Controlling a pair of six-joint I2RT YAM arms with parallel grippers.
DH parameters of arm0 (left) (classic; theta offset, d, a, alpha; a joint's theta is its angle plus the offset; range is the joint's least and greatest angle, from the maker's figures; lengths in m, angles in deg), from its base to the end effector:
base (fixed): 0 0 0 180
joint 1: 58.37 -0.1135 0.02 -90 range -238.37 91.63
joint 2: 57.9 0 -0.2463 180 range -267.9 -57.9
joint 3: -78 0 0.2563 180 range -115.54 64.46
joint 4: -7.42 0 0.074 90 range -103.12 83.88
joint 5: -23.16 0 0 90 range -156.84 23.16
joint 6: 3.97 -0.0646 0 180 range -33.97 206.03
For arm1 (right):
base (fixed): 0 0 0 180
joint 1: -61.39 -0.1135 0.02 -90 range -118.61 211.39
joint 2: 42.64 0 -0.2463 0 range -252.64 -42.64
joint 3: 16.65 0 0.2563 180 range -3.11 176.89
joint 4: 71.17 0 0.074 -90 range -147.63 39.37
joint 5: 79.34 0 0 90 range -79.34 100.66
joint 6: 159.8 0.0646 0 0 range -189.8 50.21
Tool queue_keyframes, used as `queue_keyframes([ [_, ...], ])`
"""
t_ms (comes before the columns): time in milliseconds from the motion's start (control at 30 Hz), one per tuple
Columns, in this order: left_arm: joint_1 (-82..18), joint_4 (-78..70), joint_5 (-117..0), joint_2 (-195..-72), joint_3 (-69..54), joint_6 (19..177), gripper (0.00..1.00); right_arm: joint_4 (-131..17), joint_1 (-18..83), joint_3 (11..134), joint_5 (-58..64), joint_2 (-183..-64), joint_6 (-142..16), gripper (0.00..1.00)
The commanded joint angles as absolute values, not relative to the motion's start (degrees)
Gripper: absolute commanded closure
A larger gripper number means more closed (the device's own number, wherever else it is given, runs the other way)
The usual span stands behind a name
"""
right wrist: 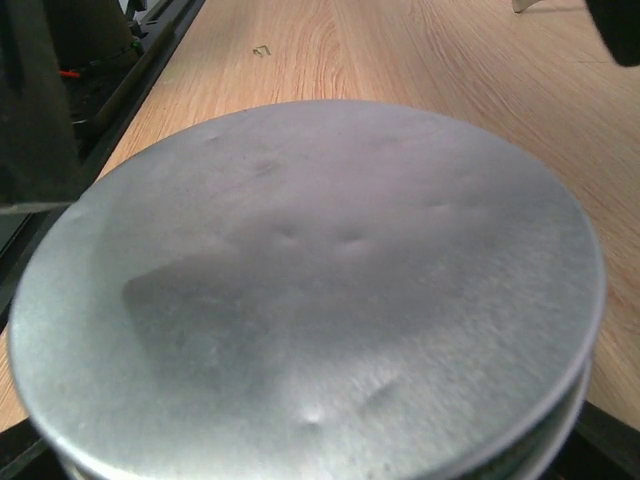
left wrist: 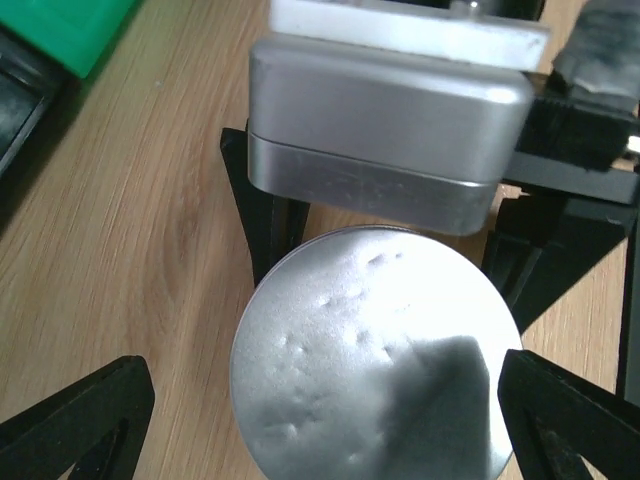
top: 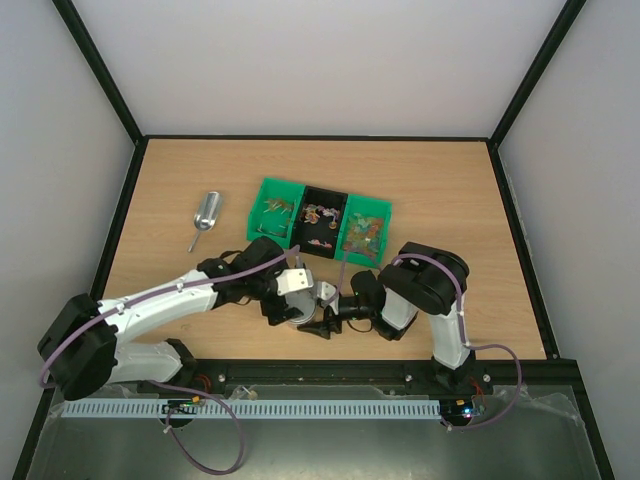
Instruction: Pack the candies
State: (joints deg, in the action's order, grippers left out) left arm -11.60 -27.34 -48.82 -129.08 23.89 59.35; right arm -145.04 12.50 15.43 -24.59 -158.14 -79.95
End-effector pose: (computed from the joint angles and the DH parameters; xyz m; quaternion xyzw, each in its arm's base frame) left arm 0.1699 -0.2099 0.1649 0.5992 0.7175 -0.2021 0.2922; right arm 0.1563 0.2358 0.0602 -0.5287 0.5369 0.4222 0.5040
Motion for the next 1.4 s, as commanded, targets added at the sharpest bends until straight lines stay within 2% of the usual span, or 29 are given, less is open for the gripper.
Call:
queue_keyframes([
  [0, -10.12, -24.48, -51.32, -128.89, 25.39, 65.56, 0.02, -142.53, 12.44, 15.28, -22.09, -159.17, -79.16, 0.63],
  [400, -8.79, -22.32, -52.50, -128.91, 28.31, 70.06, 0.02, -142.18, 12.43, 15.43, -21.60, -159.28, -79.11, 0.63],
  [767, -8.86, -23.50, -50.65, -129.00, 27.87, 66.91, 0.27, -141.85, 12.44, 15.48, -22.41, -159.18, -79.53, 0.63],
  [1100, -8.86, -29.30, -49.28, -133.32, 25.22, 53.12, 0.39, -141.83, 12.45, 15.17, -24.20, -159.01, -80.18, 0.63],
  [1367, -8.81, -33.91, -46.84, -135.18, 22.99, 38.48, 0.43, -141.83, 12.51, 15.06, -25.18, -158.92, -80.47, 0.63],
])
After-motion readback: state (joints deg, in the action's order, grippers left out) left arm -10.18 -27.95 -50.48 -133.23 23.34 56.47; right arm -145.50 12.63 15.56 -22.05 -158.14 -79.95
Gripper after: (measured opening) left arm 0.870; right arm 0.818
